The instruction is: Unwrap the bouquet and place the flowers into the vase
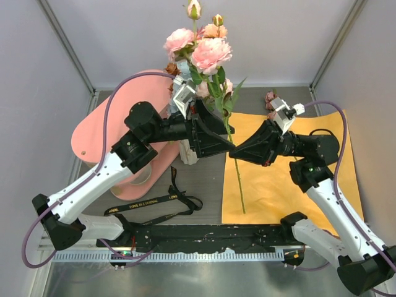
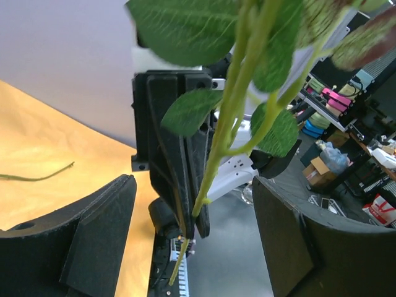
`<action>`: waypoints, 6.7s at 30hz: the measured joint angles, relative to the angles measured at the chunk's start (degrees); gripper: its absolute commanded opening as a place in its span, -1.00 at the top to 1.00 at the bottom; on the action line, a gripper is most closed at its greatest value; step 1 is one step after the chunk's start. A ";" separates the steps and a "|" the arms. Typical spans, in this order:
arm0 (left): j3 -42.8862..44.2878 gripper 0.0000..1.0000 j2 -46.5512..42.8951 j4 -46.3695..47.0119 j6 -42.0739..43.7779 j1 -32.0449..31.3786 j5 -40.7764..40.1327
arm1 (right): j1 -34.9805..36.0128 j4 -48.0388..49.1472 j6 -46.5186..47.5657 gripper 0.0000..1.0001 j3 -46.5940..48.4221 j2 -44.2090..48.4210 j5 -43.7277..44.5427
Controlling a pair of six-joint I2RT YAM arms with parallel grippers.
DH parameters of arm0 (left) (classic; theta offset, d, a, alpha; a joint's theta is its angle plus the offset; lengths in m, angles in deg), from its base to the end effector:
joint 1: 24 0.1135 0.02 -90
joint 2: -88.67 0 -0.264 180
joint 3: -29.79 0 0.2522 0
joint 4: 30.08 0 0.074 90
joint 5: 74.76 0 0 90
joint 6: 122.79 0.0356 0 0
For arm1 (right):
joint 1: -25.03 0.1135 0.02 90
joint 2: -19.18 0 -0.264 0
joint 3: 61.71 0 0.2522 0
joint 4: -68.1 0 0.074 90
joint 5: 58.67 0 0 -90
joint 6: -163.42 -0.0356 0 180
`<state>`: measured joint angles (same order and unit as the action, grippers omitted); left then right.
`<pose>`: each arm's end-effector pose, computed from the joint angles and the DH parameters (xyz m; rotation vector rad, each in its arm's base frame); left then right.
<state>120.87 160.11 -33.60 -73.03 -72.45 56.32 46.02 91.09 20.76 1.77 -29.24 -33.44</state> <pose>0.1618 -0.2179 0.4765 0.8141 1.3770 -1.7146 0.1365 0.0869 0.4315 -0.8890 1.1955 1.5773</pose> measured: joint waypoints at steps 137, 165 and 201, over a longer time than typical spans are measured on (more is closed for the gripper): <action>-21.97 1.00 -11.19 0.33 35.52 -0.17 -70.01 | 5.66 -58.18 35.17 -0.49 -2.99 10.62 49.68; -23.61 -0.86 -25.64 -23.21 21.68 -0.44 -55.82 | 5.66 -60.67 34.34 -0.49 -2.25 6.27 51.76; -29.42 -0.93 -43.50 -39.34 21.57 -0.28 -19.37 | -17.16 -45.18 65.37 -0.59 13.90 -56.26 93.79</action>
<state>91.45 116.62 -72.94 -51.46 -72.73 36.96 28.86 45.91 86.13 15.67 -85.50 60.35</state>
